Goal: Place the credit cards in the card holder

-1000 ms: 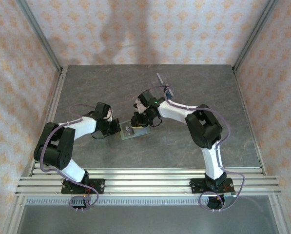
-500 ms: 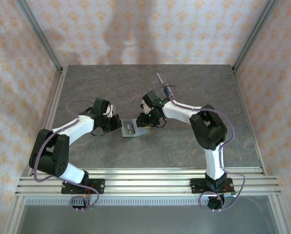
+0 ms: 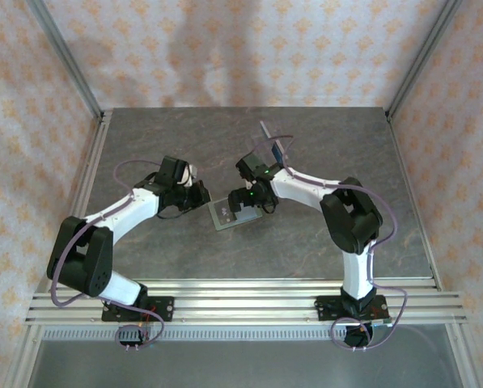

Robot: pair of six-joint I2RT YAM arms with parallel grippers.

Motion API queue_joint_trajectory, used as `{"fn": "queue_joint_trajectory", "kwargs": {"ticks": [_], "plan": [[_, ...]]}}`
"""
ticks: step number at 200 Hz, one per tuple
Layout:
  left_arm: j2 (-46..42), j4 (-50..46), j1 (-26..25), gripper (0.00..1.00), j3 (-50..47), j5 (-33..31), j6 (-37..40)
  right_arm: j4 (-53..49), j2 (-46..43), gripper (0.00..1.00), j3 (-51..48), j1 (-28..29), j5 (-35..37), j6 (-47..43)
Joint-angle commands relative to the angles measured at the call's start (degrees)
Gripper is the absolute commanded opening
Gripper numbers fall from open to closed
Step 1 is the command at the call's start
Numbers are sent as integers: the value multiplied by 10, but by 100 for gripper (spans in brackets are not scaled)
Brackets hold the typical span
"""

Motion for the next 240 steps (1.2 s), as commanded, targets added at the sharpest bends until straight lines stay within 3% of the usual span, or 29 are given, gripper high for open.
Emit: {"fn": "queue_joint_trajectory", "kwargs": {"ticks": [1, 25, 55, 89, 123, 178, 217, 240], "plan": [[30, 28, -26, 8, 19, 2, -13, -7, -36, 99, -3, 6, 64, -6], [57, 54, -37, 8, 27, 2, -23, -16, -33, 99, -8, 3, 107, -35], [92, 109, -54, 8, 26, 15, -49, -25, 4, 99, 1, -18, 48, -46], [127, 151, -55, 8, 22, 32, -71, -24, 27, 99, 0, -20, 33, -49], [139, 135, -56, 8, 30, 36, -61, -39, 35, 78, -8, -20, 44, -49], [114, 46, -56, 12, 49, 2, -9, 5, -3, 43, -60, -8, -53, 5], [90, -27, -55, 15, 57, -36, 33, 47, -39, 32, -106, 31, -88, 78], [81, -47, -54, 16, 50, -54, 46, 104, -86, 27, -164, 56, -66, 152]]}}
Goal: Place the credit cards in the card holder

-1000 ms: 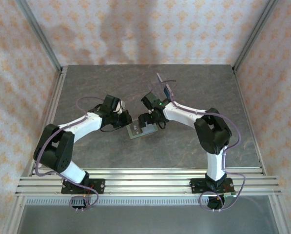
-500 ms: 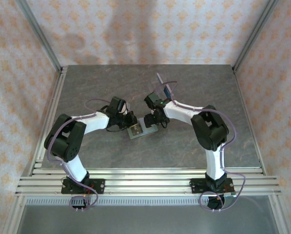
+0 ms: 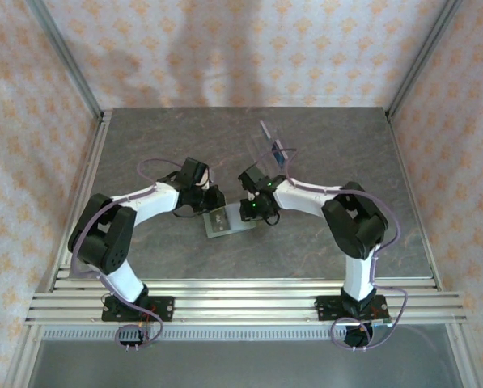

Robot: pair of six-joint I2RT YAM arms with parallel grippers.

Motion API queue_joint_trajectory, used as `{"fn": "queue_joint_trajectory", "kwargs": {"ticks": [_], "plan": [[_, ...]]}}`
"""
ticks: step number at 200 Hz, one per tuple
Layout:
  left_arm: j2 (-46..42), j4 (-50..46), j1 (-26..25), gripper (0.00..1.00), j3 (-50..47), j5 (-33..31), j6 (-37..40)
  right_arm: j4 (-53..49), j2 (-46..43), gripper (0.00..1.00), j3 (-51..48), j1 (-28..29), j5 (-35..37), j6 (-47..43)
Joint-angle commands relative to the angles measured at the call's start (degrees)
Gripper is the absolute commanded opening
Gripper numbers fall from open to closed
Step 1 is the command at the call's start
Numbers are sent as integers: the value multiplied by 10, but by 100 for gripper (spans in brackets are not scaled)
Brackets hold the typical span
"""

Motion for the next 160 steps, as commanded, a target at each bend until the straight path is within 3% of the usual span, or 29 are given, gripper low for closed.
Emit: {"fn": "queue_joint_trajectory", "kwargs": {"ticks": [1, 33, 67, 85, 109, 139, 160], "plan": [[-21, -58, -1, 16, 9, -37, 36, 38, -46, 27, -57, 32, -13, 91], [-20, -77, 0, 16, 3, -40, 44, 105, -109, 31, -127, 50, -11, 176], [-26, -91, 0, 16, 0, -38, 66, 118, -172, 54, -169, 63, 37, 225], [-42, -84, 0, 16, -14, -28, 63, 91, -203, 61, -169, 63, 79, 190], [-61, -81, -6, 16, -34, 32, 62, 41, -212, 66, -144, 50, 111, 109], [-94, -86, -27, 14, -60, 35, 55, 49, -180, 66, -130, 1, 16, 42], [-92, -101, -50, 14, -59, 26, 58, 36, -141, 66, -105, -5, -12, 19]]}}
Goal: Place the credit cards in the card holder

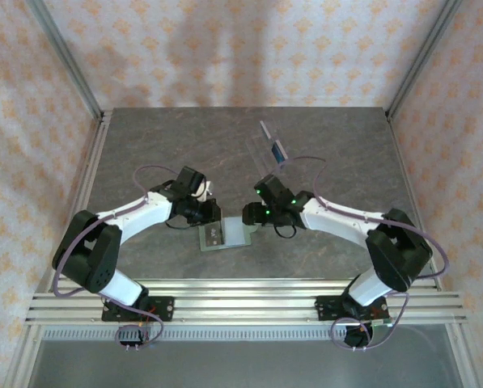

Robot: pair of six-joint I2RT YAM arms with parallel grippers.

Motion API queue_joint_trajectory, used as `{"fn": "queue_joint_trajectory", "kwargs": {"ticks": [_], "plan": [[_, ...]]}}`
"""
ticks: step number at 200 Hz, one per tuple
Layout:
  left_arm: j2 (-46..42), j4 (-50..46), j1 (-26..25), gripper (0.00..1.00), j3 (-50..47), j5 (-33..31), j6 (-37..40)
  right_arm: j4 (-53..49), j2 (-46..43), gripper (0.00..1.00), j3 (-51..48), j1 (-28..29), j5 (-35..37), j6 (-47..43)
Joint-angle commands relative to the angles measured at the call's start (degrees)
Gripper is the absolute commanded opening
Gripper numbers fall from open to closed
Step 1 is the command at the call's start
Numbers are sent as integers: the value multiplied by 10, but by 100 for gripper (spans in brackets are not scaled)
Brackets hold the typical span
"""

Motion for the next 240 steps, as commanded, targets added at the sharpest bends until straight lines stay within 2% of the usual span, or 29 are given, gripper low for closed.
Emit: {"fn": "queue_joint_trajectory", "kwargs": {"ticks": [1, 6, 38, 52, 100, 132, 161, 222, 240], "plan": [[-7, -29, -22, 14, -5, 2, 11, -27, 42, 66, 29, -6, -43, -58], [-7, -33, -26, 16, -5, -11, 12, -26, 50, 66, 33, -5, -52, -59], [-9, -73, -47, 45, 5, -96, 15, 0, 85, 66, 29, -3, -82, -51], [-14, -75, -55, 51, 1, -127, 9, 2, 93, 66, 29, 1, -82, -52], [11, -88, -60, 53, 2, -162, 8, -5, 111, 66, 32, 8, -60, -61], [32, -69, -60, 58, -2, -141, 11, -11, 120, 65, 29, 17, -40, -69], [43, -59, -61, 64, -3, -146, 9, -13, 128, 65, 28, 25, -30, -73], [38, -117, -67, 63, 7, -199, 33, -16, 131, 64, 24, 26, -16, -79], [22, -120, -69, 63, 2, -214, 33, -14, 132, 60, 22, 26, -16, -84]]}}
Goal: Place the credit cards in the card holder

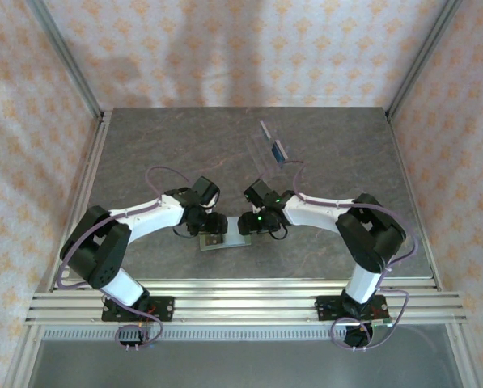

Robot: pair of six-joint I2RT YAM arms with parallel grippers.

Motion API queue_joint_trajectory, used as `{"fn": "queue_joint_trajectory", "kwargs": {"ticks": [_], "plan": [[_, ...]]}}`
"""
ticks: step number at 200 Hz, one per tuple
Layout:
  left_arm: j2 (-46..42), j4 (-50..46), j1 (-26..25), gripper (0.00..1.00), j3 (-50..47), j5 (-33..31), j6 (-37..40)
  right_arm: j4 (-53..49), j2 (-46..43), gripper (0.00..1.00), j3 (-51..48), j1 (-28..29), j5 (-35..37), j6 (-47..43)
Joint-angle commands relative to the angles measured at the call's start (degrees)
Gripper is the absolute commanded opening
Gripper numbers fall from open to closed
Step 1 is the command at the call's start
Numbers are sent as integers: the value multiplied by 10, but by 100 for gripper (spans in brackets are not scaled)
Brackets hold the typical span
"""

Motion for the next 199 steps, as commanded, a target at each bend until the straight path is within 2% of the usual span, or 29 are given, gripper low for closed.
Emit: {"fn": "queue_joint_trajectory", "kwargs": {"ticks": [1, 53, 93, 117, 162, 180, 199], "plan": [[-10, -51, -4, 63, -5, -60, 14, -2, 27, 60, -6, 5, 10, -15], [-5, -46, -33, 62, 2, -80, 5, -2, 45, 57, 1, 6, 8, -20], [-90, -22, -35, 62, -22, -109, -14, 5, 41, 56, -4, 7, 2, -14], [-111, -29, -36, 63, -20, -122, -15, -2, 40, 56, 6, 7, -3, -20], [-92, 1, -39, 65, -56, -133, -15, 4, 24, 68, 15, 7, -24, -27], [-81, 41, -38, 71, -78, -110, -10, 5, 25, 70, 16, 12, -28, -33], [-76, 37, -38, 76, -75, -115, 5, 11, 32, 79, 15, 14, -40, -37]]}}
